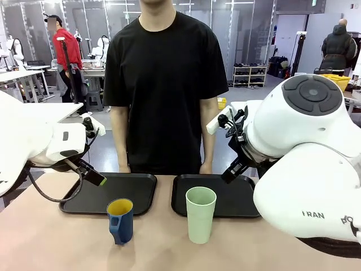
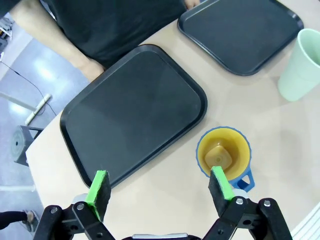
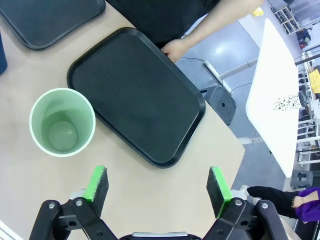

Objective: Sort and store the cups by type.
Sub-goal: Pick up the Reusable plastic cup.

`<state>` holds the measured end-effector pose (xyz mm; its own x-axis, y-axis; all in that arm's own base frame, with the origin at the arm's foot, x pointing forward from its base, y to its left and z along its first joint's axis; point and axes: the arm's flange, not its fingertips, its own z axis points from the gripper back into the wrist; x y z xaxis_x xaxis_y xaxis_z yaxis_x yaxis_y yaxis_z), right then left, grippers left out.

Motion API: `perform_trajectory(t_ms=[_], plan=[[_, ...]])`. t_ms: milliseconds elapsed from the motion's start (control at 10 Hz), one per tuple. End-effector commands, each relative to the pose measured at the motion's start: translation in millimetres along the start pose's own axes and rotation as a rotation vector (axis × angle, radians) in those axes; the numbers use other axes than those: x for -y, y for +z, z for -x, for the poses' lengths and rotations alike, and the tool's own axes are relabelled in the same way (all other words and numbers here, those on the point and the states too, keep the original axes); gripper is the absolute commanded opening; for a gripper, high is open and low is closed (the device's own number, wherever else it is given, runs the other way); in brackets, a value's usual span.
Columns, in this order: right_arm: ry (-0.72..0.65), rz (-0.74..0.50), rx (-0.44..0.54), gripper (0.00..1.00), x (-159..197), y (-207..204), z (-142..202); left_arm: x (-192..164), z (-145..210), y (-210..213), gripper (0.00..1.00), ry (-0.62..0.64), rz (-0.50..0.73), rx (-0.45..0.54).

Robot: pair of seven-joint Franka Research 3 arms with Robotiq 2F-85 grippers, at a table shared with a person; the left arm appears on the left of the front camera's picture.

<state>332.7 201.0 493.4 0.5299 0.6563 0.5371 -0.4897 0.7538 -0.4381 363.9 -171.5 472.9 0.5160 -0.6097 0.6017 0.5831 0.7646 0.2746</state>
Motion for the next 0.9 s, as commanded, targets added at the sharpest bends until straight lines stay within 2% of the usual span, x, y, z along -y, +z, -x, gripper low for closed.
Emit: perform_trajectory(t_ms=[0,100,800], plan=[[-0.041,0.018,-0.011,1.00,-6,-9,4,12,33,3,1.00,-0.054,-0.004,-0.011],[0.000,0.000,0.000,1.00,0,0,0,0,0,0,1.00,0.000,0.000,0.000],[0.002,-0.003,0.000,1.00,0,0,0,-1,0,0,1.00,-0.008,-0.001,-0.001]])
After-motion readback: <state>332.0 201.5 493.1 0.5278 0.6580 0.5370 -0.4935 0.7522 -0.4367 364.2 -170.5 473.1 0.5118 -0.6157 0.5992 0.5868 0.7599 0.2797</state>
